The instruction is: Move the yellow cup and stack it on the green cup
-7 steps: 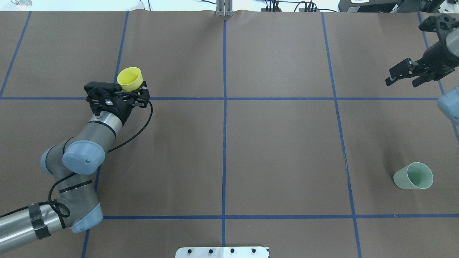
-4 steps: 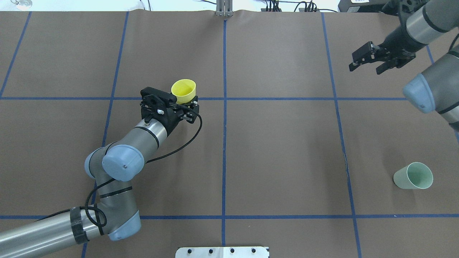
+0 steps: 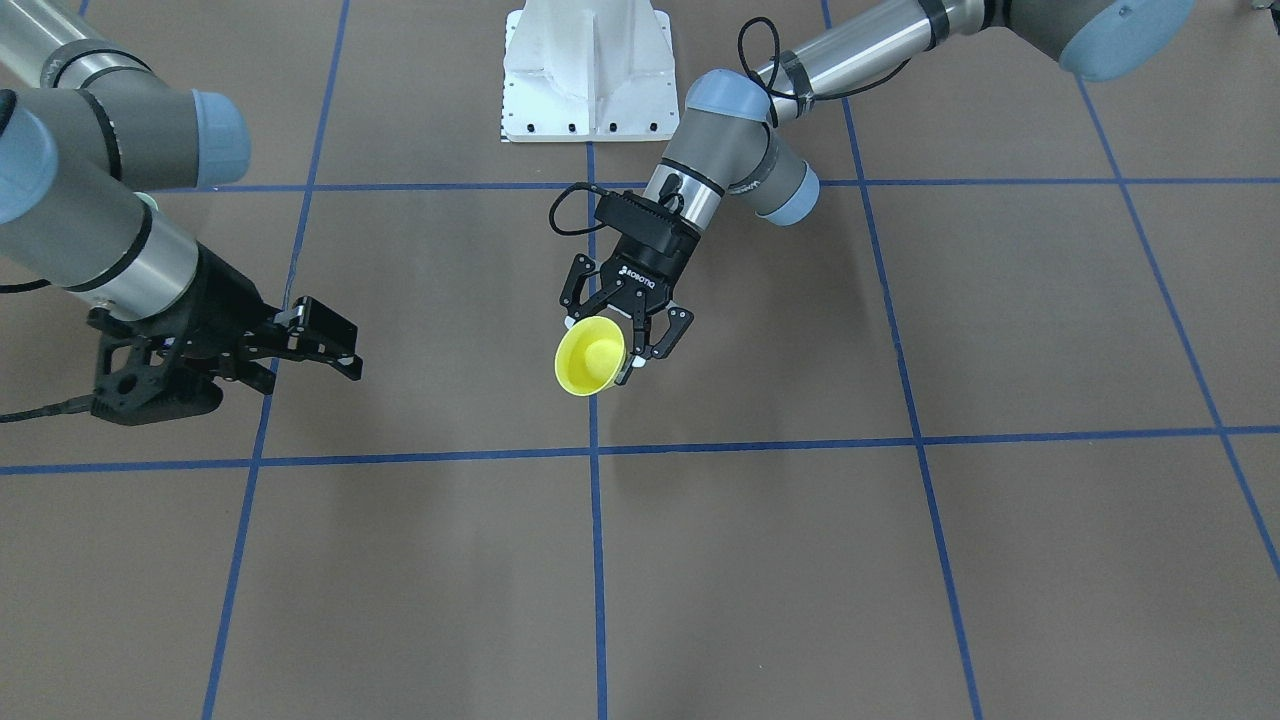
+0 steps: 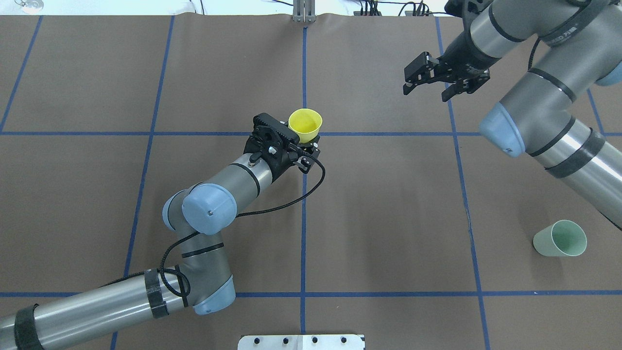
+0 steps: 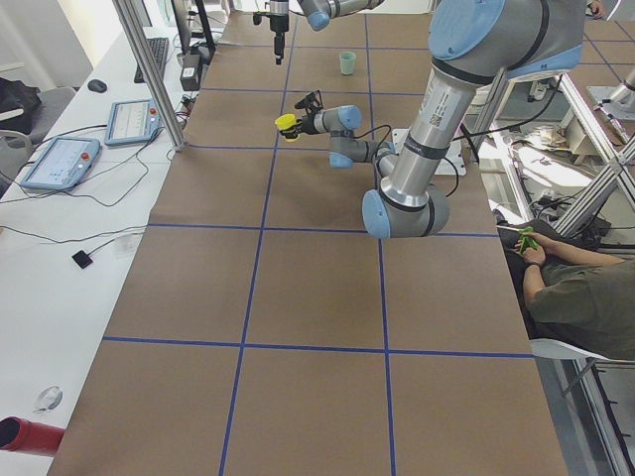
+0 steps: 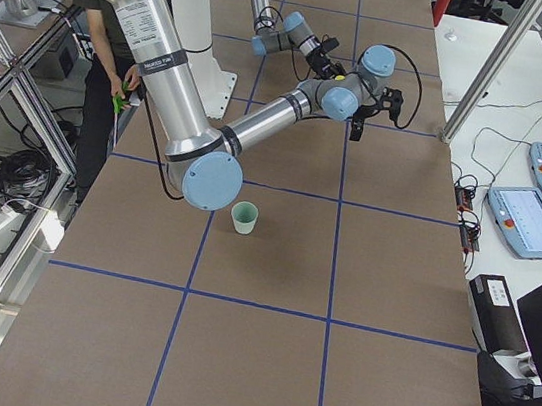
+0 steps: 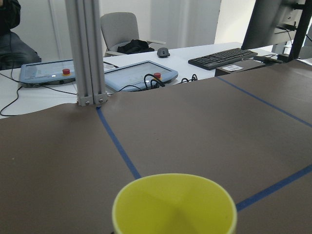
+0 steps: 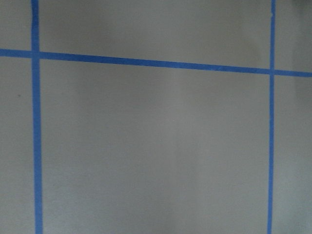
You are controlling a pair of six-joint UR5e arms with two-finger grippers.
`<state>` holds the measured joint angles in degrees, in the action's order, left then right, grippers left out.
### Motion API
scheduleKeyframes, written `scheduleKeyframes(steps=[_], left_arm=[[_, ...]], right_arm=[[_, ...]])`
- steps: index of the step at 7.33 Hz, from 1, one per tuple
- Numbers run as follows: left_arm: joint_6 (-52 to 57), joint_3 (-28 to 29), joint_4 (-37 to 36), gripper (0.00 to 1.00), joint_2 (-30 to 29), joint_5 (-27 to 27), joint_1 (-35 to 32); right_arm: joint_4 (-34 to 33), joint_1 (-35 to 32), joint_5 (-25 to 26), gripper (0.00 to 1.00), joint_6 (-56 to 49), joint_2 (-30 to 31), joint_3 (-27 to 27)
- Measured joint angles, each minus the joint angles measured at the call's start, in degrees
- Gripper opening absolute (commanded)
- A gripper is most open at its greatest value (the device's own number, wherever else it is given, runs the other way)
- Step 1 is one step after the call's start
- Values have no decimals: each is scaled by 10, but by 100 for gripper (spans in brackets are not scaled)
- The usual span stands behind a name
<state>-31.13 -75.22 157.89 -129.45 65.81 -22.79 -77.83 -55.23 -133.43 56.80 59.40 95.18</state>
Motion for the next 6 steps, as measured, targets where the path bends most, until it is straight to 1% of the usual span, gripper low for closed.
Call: scheduleKeyframes(steps=[1,2,3,4,6], left_arm=[[16,38,48,57,-16,3,-3],[23,73,79,58,-38,2,-4],[25,95,101,58,-51,1,-5],[25,109,122,58,-56,0,-4],[26,119,151,58,-58,-1,-3]], right_arm=[[0,19,4,98,27,-15,0],[0,35,6,98,49,-28,-1],[0,50,8,97,69,-38,-2],[0,62,15,97,89,-50,-7],[0,78,28,95,132,-91,-38]])
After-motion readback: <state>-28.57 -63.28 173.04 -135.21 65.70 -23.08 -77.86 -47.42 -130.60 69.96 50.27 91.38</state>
